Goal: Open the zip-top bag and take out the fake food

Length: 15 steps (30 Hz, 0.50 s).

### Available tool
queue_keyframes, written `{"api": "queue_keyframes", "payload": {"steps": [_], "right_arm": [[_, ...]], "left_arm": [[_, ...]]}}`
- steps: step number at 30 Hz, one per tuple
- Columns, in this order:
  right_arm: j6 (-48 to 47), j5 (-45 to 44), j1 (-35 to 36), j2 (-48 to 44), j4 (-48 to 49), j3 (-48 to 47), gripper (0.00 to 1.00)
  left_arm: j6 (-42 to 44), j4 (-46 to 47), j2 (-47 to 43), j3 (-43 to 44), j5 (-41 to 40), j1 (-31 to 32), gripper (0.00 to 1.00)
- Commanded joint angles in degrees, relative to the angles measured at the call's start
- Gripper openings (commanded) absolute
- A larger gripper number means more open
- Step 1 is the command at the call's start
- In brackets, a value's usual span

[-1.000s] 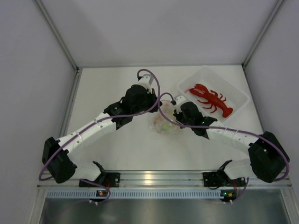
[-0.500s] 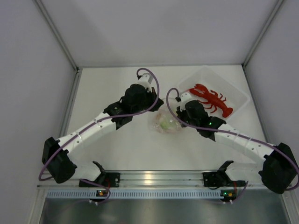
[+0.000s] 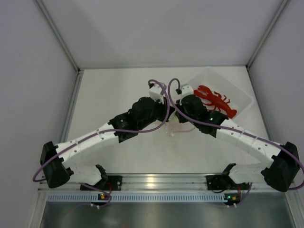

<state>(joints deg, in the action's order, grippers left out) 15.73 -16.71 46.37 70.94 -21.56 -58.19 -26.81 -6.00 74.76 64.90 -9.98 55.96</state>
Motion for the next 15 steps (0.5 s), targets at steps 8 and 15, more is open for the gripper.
{"api": "queue_keyframes", "payload": {"steps": [8,15], "right_arm": [[2.8,-2.6,2.4,-2.6,-8.2,-6.0,0.00],[2.6,-6.0,7.7,-3.7,-13.5,-8.1,0.00]], "left_arm": [[1.6,4.3,-1.6,-2.2,-10.9,1.2,0.00],[-1.8,4.3,1.5,-2.1,-14.2,2.5,0.00]]}}
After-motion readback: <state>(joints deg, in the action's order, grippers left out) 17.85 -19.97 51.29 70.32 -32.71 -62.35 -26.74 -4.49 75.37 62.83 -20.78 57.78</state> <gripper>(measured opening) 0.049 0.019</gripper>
